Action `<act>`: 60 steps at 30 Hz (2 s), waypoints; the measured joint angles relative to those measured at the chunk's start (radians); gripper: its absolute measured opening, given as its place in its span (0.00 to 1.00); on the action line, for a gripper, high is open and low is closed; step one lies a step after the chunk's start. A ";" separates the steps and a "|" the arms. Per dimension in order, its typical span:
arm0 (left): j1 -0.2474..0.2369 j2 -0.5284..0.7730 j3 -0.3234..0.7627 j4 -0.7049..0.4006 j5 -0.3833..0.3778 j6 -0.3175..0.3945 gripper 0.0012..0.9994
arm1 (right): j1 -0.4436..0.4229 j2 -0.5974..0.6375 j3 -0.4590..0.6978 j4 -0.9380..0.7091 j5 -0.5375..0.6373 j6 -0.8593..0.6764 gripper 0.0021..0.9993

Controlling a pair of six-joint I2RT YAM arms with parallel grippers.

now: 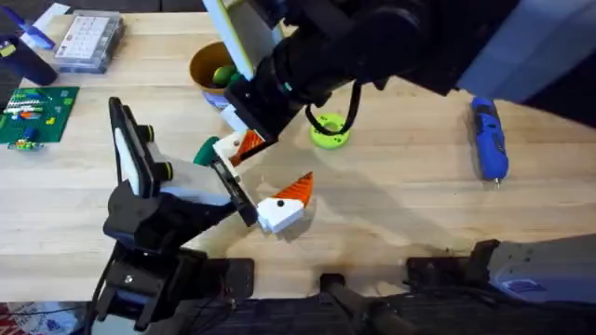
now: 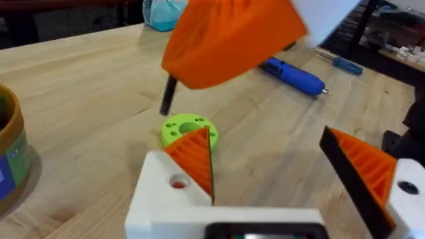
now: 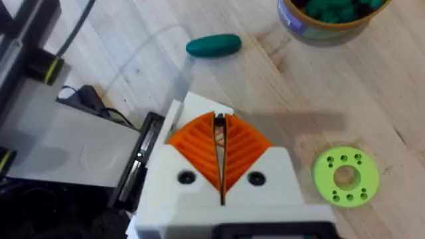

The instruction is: Pick up the gripper from the table and insert it into the empty holder that is missing its gripper. Then pick up a screw, insert it into the mounting hole, and use the screwdriver to tighten it. Finally, clean up the table by picking up the vegetable and placing it into the bucket.

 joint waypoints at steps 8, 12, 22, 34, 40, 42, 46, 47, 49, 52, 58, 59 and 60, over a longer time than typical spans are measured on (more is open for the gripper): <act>0.000 0.000 0.000 0.000 0.000 0.000 0.99 | -0.005 0.000 0.001 0.040 -0.001 0.056 0.01; 0.000 0.000 0.000 0.000 0.000 0.000 0.99 | -0.006 0.000 0.002 0.020 -0.011 0.067 0.01; 0.000 0.000 0.000 0.000 0.000 0.000 0.99 | -0.006 0.016 0.003 -0.006 -0.058 0.087 0.01; 0.000 0.000 0.000 0.000 0.000 0.000 0.99 | -0.006 0.039 0.005 -0.032 -0.072 0.095 0.01; 0.000 0.000 0.000 0.000 0.000 0.000 0.99 | -0.006 0.047 0.005 -0.030 -0.072 0.101 0.01; 0.000 0.000 0.000 0.000 0.000 0.000 0.99 | -0.006 0.047 0.005 -0.030 -0.072 0.102 0.01; 0.000 0.000 0.000 0.000 0.000 0.000 0.99 | -0.006 0.047 0.005 -0.031 -0.072 0.102 0.01; 0.000 0.000 0.000 0.000 0.000 0.000 0.99 | -0.006 0.047 0.005 -0.031 -0.072 0.102 0.01; 0.000 0.000 0.000 0.000 0.000 0.000 0.99 | -0.004 0.047 0.005 -0.031 -0.072 0.102 0.01; 0.000 0.000 0.000 0.000 0.000 0.000 0.99 | 0.002 0.047 0.005 -0.031 -0.072 0.102 0.01; 0.000 0.000 0.000 0.000 0.000 0.000 0.99 | 0.012 0.047 0.005 -0.032 -0.072 0.102 0.01; 0.000 0.000 0.000 0.000 0.000 0.000 0.99 | 0.012 0.047 0.005 -0.032 -0.072 0.102 0.01; 0.000 0.000 0.000 0.000 0.000 0.000 0.99 | 0.012 0.047 0.005 -0.032 -0.072 0.102 0.01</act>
